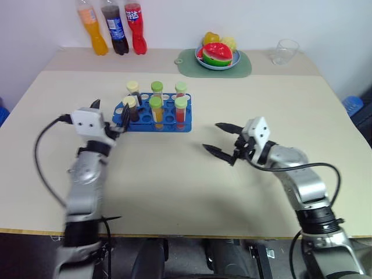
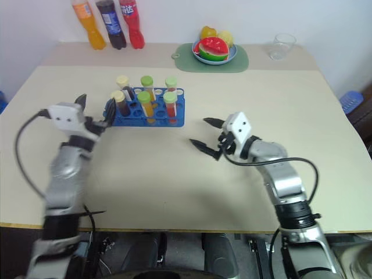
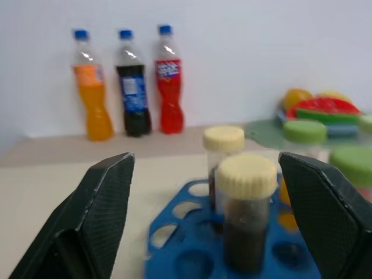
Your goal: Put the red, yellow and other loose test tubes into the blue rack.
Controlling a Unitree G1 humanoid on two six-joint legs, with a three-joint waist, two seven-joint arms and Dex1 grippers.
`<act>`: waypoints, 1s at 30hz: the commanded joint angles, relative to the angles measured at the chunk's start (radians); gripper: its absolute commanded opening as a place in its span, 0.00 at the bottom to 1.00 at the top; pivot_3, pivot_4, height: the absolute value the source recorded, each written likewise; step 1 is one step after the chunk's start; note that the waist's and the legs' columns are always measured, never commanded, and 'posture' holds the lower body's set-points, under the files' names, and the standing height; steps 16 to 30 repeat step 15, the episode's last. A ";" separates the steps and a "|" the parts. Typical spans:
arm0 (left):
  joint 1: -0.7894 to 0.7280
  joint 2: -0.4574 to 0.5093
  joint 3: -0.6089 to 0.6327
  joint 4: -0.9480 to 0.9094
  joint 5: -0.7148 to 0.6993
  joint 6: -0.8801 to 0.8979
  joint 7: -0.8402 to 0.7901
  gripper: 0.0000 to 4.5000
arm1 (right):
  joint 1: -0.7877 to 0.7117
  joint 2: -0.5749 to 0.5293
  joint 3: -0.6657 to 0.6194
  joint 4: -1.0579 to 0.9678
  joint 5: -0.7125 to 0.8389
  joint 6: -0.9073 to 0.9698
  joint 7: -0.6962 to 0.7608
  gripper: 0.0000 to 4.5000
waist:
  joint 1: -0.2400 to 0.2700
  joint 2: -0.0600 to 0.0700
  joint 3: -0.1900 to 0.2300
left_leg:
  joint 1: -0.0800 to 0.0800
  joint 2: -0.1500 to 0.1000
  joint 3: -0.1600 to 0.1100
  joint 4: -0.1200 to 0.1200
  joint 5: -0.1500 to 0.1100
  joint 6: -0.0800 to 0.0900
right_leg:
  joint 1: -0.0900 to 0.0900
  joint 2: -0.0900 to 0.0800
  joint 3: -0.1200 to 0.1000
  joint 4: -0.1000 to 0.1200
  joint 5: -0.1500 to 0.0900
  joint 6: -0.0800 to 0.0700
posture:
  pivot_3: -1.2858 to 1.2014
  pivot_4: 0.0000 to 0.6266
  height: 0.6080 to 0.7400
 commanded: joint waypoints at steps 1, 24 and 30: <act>0.118 0.141 0.095 -0.129 -0.104 0.152 -0.155 0.91 | -0.002 -0.088 -0.111 0.043 0.034 0.000 0.042 0.93 | 0.002 0.000 0.000 | 0.000 0.000 0.000 0.000 0.000 0.000 | 0.000 0.000 0.000 0.000 0.000 0.000 | 0.52 0.24 0.95; 0.426 0.281 0.377 -0.190 -0.181 0.255 -0.348 0.91 | -0.008 -0.263 -0.191 0.260 0.032 -0.046 0.185 0.93 | 0.005 0.001 0.000 | 0.008 0.001 0.002 0.000 -0.001 0.003 | 0.008 0.001 0.000 -0.002 -0.001 -0.001 | 0.52 0.24 0.95; 0.426 0.281 0.377 -0.190 -0.181 0.255 -0.348 0.91 | -0.008 -0.263 -0.191 0.260 0.032 -0.046 0.185 0.93 | 0.005 0.001 0.000 | 0.008 0.001 0.002 0.000 -0.001 0.003 | 0.008 0.001 0.000 -0.002 -0.001 -0.001 | 0.52 0.24 0.95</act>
